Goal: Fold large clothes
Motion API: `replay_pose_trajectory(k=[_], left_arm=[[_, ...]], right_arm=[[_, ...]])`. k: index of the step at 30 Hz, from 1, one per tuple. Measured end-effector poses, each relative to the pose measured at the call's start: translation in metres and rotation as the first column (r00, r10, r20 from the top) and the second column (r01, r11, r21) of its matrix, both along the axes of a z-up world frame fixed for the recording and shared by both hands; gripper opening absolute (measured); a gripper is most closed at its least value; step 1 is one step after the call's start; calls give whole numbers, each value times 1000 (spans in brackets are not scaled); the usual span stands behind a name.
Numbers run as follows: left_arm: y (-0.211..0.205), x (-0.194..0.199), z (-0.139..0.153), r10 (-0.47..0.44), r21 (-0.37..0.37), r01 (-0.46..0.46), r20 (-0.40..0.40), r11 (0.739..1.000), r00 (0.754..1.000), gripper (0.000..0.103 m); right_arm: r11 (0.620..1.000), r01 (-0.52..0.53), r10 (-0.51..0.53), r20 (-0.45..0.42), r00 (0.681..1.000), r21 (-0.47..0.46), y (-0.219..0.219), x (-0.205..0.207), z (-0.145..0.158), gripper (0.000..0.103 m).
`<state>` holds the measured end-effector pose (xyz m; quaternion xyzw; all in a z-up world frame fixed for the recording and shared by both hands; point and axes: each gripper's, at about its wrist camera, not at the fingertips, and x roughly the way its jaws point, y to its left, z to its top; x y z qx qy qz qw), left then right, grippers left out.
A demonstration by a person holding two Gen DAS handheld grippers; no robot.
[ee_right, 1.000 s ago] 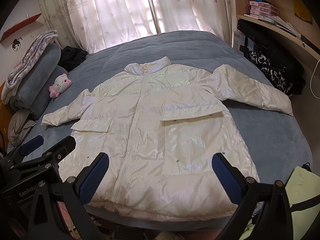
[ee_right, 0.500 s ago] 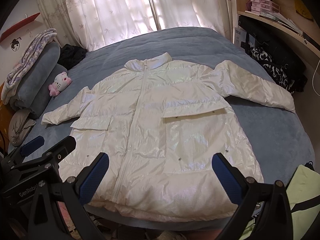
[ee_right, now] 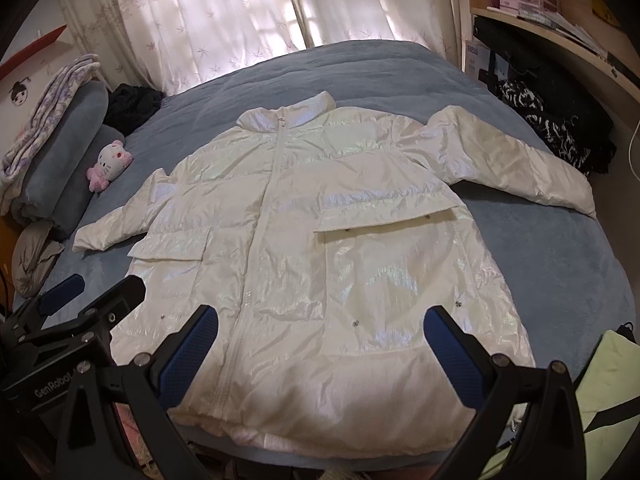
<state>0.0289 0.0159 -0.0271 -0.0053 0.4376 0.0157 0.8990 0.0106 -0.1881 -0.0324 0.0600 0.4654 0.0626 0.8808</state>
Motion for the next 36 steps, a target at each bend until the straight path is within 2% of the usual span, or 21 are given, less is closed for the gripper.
replay_pose_trajectory(k=[4,10,14,19,21,24,29,32,35,36], left_arm=[[-4,24,-7,-29,18,29,-19,999,999,101],[-16,65,-6,-71,14,71,-16,997,997,101],[-26,90,7,-105,7,105,31,994,994,101],[-49,109,24,-160,69,153,112,986,981,101],[-60,118,29,-177,68,170,123,983,976,101],[-73,133,34,-194,27,192,120,981,974,101],[-99,149,35,-242,-9,244,109,970,964,101],[-119,160,27,-247,5,247,76,969,966,101],[-135,168,18,-267,10,267,74,964,961,101],[-142,173,13,-266,24,265,71,964,961,101]], right_arm=[[999,0,2,60,998,-38,-4,12,7,103],[999,32,-32,154,988,3,-24,38,30,103],[999,49,-49,225,973,2,-43,59,53,103],[993,90,-66,271,960,-76,-65,80,77,103],[984,128,-92,262,961,-122,-77,90,84,103],[969,184,-138,260,956,-164,-100,104,89,103],[959,256,-227,209,951,-121,-150,120,80,103],[941,319,-295,183,938,-117,-182,129,65,103],[935,346,-341,72,937,-79,-219,143,36,103],[940,340,-339,15,940,-22,-237,151,21,102]])
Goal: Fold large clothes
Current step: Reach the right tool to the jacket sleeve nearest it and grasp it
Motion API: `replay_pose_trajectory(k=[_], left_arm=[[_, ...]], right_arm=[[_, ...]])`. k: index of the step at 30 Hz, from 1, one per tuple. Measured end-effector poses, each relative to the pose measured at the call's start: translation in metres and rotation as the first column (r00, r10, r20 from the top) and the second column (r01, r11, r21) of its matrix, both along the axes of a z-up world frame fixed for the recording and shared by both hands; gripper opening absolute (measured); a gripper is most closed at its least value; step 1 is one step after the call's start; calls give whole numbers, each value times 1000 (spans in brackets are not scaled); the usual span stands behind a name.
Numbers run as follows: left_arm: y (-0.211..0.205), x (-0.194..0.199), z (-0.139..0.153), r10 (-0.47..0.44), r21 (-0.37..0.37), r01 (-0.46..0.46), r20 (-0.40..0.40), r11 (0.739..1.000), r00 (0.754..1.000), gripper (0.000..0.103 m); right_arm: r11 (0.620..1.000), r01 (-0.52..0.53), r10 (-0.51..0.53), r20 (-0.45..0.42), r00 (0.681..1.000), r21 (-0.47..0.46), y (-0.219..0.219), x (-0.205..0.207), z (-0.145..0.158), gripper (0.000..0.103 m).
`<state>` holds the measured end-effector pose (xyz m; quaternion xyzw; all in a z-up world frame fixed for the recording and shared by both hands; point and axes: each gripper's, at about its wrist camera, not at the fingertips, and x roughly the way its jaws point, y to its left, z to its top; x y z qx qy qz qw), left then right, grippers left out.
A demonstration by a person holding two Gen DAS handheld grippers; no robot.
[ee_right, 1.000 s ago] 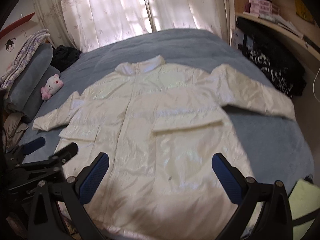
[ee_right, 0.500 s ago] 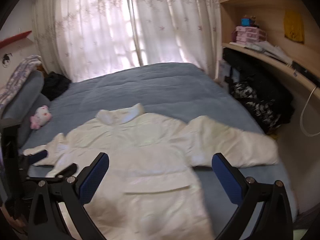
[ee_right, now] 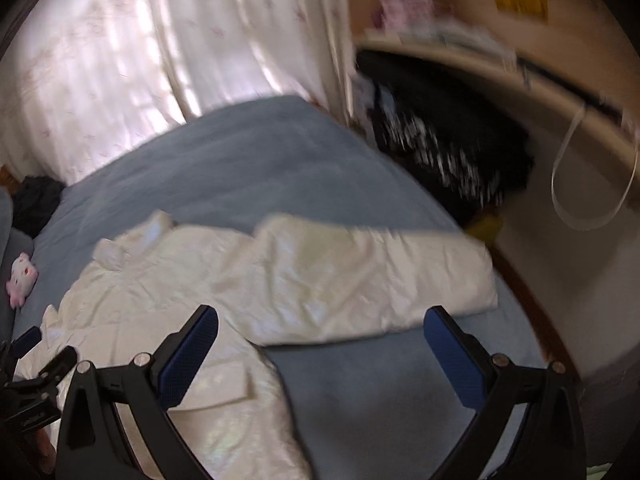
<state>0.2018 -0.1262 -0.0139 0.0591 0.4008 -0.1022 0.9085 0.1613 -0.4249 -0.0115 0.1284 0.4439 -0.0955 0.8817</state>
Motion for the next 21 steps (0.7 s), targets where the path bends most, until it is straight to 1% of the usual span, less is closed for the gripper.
replay_pose_trajectory(k=[2,3,4,5,6,7,9,10,12,13,15,16,17,18,20,21], left_arm=[[-11,13,-13,33,36,-32,-26,999,999,101],[-14,18,-18,44,40,-42,-43,998,998,101],[-16,24,-25,47,34,-44,-67,998,997,101],[-20,35,-35,39,15,-38,-115,999,993,101],[-21,43,-43,46,8,-45,-139,999,989,101],[-22,49,-49,59,4,-59,-150,998,987,101],[-24,61,-62,88,-3,-90,-155,996,984,101],[-25,66,-67,98,-2,-99,-156,995,983,101],[-27,75,-77,123,5,-124,-150,992,981,101],[-27,79,-82,130,3,-131,-146,991,981,101],[-28,85,-88,134,0,-136,-148,991,980,101],[-31,88,-90,135,1,-136,-151,991,979,101],[-32,90,-93,134,-3,-136,-156,991,979,101],[-31,91,-95,134,-6,-136,-159,991,978,101],[-32,92,-97,134,-11,-137,-165,990,977,101],[-32,92,-98,127,-22,-132,-168,991,978,101]], right_arm=[[998,26,-24,-38,999,54,-19,4,-20,94],[995,45,-40,-64,997,84,-30,8,-33,92],[991,63,-54,-80,995,116,-39,11,-44,88],[986,91,-77,-97,992,141,-49,12,-55,87],[978,131,-113,-117,987,165,-59,15,-66,86],[962,175,-150,-131,980,209,-73,16,-79,86],[934,231,-195,-151,969,272,-93,18,-96,85],[924,250,-212,-158,964,288,-99,20,-102,84],[887,317,-273,-171,947,337,-119,21,-117,83],[873,334,-291,-170,942,356,-127,21,-119,83],[827,385,-349,-164,923,410,-144,21,-131,83],[810,404,-368,-169,915,424,-148,20,-135,83],[788,431,-392,-180,902,441,-153,18,-140,83],[751,454,-415,-191,889,479,-158,17,-149,83],[705,471,-432,-206,878,530,-165,19,-163,83],[676,487,-448,-217,867,553,-168,19,-171,83]])
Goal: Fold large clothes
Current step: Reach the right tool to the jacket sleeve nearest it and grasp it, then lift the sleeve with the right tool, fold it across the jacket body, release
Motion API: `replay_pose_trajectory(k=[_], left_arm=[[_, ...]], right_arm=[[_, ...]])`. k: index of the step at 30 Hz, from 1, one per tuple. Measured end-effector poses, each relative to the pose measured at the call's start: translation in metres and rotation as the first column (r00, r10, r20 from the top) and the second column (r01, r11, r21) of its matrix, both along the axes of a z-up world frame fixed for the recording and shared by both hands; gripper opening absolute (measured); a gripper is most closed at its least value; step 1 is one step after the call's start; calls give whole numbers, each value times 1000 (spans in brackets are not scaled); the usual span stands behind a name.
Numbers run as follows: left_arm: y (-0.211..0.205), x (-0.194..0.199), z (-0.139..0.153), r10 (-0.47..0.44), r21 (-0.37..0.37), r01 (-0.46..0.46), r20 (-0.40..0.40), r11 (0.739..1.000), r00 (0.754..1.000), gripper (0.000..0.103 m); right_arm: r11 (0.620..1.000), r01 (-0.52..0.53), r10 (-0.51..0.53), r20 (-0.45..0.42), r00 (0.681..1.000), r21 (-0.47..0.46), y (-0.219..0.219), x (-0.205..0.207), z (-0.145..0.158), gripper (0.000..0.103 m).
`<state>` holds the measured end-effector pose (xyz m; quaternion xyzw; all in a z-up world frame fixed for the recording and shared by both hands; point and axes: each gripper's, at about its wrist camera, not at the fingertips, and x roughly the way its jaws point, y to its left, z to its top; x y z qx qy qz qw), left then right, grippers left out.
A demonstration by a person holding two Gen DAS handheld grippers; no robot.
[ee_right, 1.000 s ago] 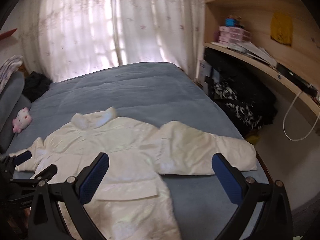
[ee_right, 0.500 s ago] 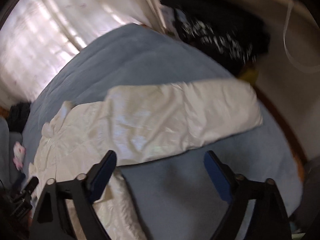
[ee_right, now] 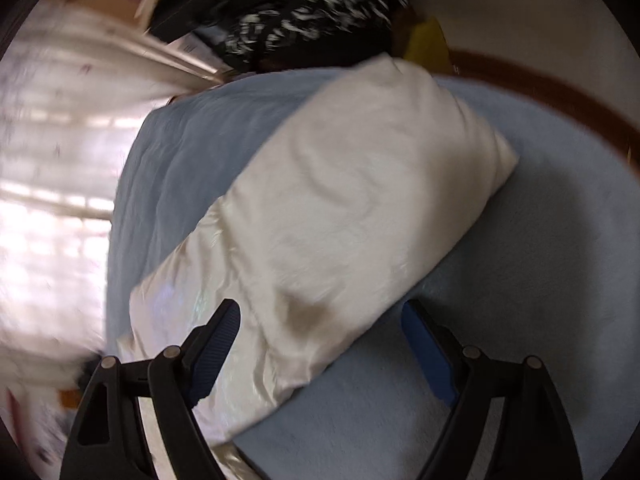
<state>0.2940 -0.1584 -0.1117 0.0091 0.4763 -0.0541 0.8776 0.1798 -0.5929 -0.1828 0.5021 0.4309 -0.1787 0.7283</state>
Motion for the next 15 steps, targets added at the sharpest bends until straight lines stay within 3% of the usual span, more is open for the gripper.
replay_pose_trajectory(k=[3,6,7,8,10,12,15], left_arm=[[1,0,-1,-1,-7,1,6,1000,1000,101],[4,-1,1,8,3,-8,7,1000,1000,101],[6,-2,2,13,3,-13,5,1000,1000,101],[11,-3,5,24,2,-24,5,1000,1000,101],[20,-5,9,40,-2,-40,8,999,999,101],[34,-9,17,56,-10,-55,27,998,998,101],[58,-15,30,88,-3,-87,68,996,994,101]], right_arm=[[998,56,-57,32,998,38,-4,-3,-10,85],[997,75,-75,54,996,4,-1,1,-6,82],[997,74,-73,45,996,-32,1,4,-2,69],[996,62,-61,31,998,-65,0,6,0,42],[994,28,-26,27,999,-107,0,12,9,11],[983,47,-27,114,993,-175,8,7,39,9],[942,10,66,215,975,-335,39,4,98,8]])
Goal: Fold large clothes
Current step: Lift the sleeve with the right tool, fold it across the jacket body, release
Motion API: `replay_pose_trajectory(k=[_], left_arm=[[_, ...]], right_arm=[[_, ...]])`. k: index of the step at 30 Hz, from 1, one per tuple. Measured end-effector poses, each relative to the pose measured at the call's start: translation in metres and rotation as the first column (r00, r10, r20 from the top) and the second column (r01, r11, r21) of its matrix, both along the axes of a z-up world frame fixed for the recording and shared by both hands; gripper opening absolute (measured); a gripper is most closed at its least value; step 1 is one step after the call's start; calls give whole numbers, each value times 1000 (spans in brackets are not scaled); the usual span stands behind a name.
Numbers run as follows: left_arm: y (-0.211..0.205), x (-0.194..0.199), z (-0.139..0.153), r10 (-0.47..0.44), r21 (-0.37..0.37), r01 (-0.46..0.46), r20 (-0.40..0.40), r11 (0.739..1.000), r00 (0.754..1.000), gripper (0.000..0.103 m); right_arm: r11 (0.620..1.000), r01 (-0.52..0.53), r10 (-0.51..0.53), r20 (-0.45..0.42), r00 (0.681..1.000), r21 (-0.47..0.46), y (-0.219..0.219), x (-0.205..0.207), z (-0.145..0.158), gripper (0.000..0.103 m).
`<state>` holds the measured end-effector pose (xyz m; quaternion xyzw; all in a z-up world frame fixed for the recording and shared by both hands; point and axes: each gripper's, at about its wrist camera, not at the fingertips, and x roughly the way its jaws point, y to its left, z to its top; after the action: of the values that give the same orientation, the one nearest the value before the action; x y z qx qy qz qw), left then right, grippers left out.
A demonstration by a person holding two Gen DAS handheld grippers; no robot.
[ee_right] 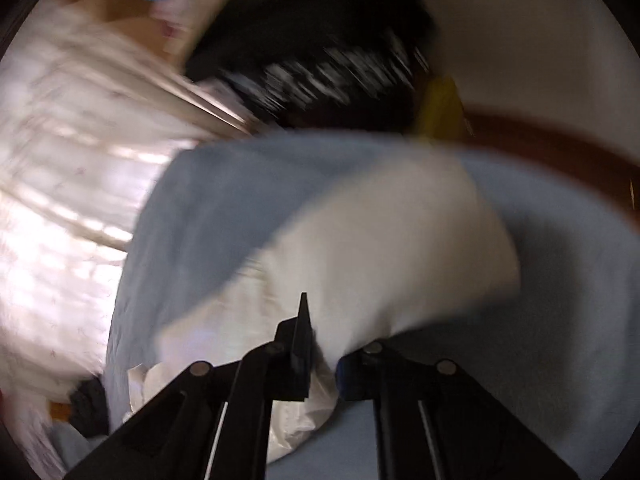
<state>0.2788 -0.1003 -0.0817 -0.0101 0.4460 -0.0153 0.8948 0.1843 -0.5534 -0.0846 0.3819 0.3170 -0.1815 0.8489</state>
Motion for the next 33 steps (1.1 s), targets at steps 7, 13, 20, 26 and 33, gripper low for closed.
replay_pose_trajectory(k=[7,13,20,26,33], left_arm=[[58,-14,25,82,-22,-80,69,997,994,101],[97,-24,44,96,-61,-91,96,994,991,101],[118,-30,54,95,-102,-87,82,991,992,101],[121,-40,52,79,-117,-69,84,991,993,101],[123,-49,37,78,-111,-70,69,991,995,101]], right_arm=[[944,-225,280,226,933,-239,107,0,121,8],[877,-373,450,245,859,-301,182,14,149,8],[780,-501,595,195,780,-375,254,11,144,8],[708,-599,682,141,718,-374,301,2,120,9],[627,-705,756,37,654,-331,346,-4,64,9]])
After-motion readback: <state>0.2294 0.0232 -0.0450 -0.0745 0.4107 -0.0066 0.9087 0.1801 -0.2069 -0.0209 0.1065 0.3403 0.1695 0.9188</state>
